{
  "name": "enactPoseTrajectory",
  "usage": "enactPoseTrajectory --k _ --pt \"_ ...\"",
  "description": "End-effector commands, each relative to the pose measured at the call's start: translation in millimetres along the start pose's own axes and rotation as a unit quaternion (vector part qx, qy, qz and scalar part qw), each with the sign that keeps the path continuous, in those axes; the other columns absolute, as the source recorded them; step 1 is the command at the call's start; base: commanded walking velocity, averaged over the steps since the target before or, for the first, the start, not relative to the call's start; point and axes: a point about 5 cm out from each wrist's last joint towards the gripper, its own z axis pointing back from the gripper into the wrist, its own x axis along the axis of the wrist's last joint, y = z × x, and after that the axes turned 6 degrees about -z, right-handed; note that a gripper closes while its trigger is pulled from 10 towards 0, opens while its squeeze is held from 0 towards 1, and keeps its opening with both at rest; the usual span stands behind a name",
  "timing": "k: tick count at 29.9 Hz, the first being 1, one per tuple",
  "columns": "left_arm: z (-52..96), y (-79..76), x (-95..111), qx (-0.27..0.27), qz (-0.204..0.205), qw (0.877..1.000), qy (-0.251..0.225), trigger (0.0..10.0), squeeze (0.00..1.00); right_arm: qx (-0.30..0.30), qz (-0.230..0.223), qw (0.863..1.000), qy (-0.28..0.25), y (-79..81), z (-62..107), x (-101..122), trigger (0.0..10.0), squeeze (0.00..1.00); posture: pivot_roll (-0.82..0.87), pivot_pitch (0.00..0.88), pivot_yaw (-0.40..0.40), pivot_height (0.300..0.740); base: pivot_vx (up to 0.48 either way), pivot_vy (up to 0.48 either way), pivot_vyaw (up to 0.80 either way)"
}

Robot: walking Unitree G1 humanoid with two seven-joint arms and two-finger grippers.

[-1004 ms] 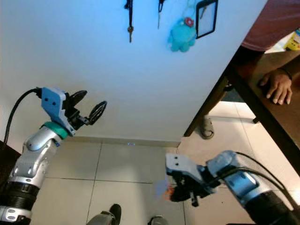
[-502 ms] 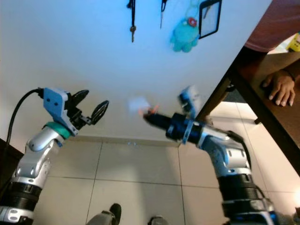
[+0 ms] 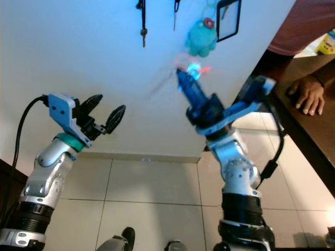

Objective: Hang keys on a hook

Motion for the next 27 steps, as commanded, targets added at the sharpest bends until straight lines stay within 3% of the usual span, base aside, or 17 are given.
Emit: enactPoseTrajectory --k 1,2,3,4,9,10,20,27 --pt "-1.2 -0.9 5 -0.001 0.004 1.000 -0.015 10.0 0.60 0.008 -0.004 0.999 -0.031 4.8 -3.9 8 0.0 0.00 -0.03 0.120 0.023 0.740 0.000 0.000 0.00" --pt "-1.2 -0.9 5 -0.001 0.004 1.000 -0.015 10.0 0.60 0.008 -0.004 0.999 -0.031 4.8 -3.9 8 0.0 0.00 -0.03 0.120 0.023 0.740 0.000 0.000 0.00" --pt "-1.3 0.0 5 0.001 0.004 1.000 -0.016 10.0 0.45 0.021 -0.008 0.999 -0.033 9.1 -7.6 8 0.0 0.00 -0.03 0.117 0.023 0.740 0.000 0.000 0.00" --pt "-1.3 0.9 5 0.005 0.000 1.000 -0.014 10.0 0.16 0.033 -0.012 0.999 -0.034 13.2 -10.0 8 0.0 0.00 -0.03 0.117 0.023 0.740 0.000 0.000 0.00" --pt "-1.3 1.6 5 0.009 -0.004 1.000 -0.012 10.0 0.16 0.041 -0.016 0.998 -0.035 16.8 -11.8 7 0.0 0.00 -0.03 0.117 0.023 0.740 0.000 0.000 0.00" --pt "-1.9 1.3 5 0.009 -0.004 1.000 -0.013 10.0 0.00 0.041 -0.015 0.999 -0.027 17.1 -12.5 6 0.0 0.00 -0.02 0.108 0.022 0.740 0.000 0.000 0.00" --pt "-3.9 6.0 4 0.026 0.000 1.000 -0.005 10.0 0.00 0.039 -0.004 0.999 -0.014 13.4 -18.4 5 0.0 0.00 -0.02 0.100 0.035 0.740 0.000 0.000 0.00" --pt "13.9 18.7 -18 0.084 0.036 0.995 0.031 10.0 0.00 0.079 -0.033 0.996 -0.003 18.4 -29.3 -3 0.0 0.00 -0.01 0.102 0.055 0.740 0.198 0.000 0.00"
